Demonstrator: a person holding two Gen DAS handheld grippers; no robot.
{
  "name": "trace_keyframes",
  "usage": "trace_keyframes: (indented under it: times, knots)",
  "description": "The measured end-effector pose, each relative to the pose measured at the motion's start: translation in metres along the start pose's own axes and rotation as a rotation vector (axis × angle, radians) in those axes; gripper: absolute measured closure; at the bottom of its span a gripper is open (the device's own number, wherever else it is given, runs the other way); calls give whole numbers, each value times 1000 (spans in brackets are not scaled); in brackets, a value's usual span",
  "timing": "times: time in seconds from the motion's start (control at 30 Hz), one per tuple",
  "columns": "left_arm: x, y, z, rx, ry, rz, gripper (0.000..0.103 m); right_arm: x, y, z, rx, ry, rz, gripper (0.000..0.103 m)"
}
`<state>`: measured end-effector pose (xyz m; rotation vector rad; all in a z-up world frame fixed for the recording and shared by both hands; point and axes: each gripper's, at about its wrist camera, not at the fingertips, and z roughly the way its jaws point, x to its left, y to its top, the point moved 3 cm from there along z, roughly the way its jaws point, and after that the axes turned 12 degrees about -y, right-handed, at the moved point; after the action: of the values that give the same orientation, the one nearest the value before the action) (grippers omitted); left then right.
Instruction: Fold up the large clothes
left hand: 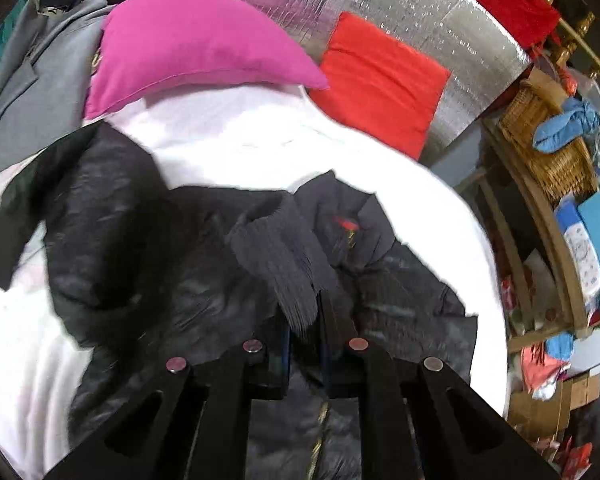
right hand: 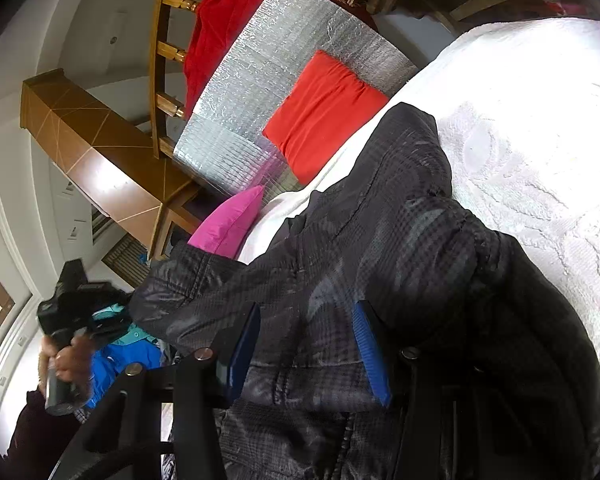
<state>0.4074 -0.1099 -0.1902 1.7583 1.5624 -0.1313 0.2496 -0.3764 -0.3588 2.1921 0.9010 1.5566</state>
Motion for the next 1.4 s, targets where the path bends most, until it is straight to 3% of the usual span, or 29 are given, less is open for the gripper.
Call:
trace_keyframes:
  times: [0.2, 0.3, 0.4, 0.43, 0.53, 0.63, 0.73, 0.83, 0.87, 0.9, 1.0, 1.07, 1.13, 1.23, 1.33, 1.37, 1.4]
  knots:
    - [33, -27, -15, 108, 54, -21, 82, 1, 1, 0, 3, -3, 2, 50]
    - [49, -41, -20, 119, 108, -31, 63, 6, 4, -2, 42, -32, 16, 49]
    - [63, -47, -26, 91, 161, -6, 48, 23, 13, -16, 57, 8, -11, 30]
    - [66, -48, -26, 89, 168, -2, 46, 28, 18, -22, 34, 3, -25, 29]
    - [76, -49, -23, 80, 182, 5, 43, 35, 43, -35, -33, -62, -63, 22]
    - [81, -52, -11, 86, 212, 22, 38, 25, 65, -26, -35, -224, -99, 18]
    - [85, -57, 14, 125, 255, 56, 37, 4, 76, 7, 103, -352, -84, 18]
    - [86, -64, 38, 144, 292, 94, 37, -7, 74, 31, 183, -383, -74, 19]
    - [83, -65, 43, 124, 313, 122, 37, -3, 73, 36, 182, -387, -99, 32]
    - [81, -65, 46, 109, 330, 145, 37, 3, 72, 40, 173, -422, -150, 56]
    - [79, -61, 63, 94, 427, 217, 37, 21, 77, 39, 95, -485, -242, 76]
    - [81, -58, 73, 90, 457, 230, 37, 26, 85, 32, 37, -484, -241, 80]
    - [83, -56, 79, 77, 480, 236, 37, 24, 91, 30, 0, -495, -238, 80]
    - [84, -59, 87, 66, 511, 255, 37, 5, 81, 52, 108, -557, -219, 80]
    - [77, -66, 82, 63, 529, 309, 37, 15, 83, 37, 76, -559, -219, 77]
    - [73, -68, 76, 63, 524, 326, 37, 20, 84, 30, 65, -552, -205, 69]
    - [68, -70, 68, 56, 516, 345, 37, 26, 85, 21, 49, -538, -193, 49]
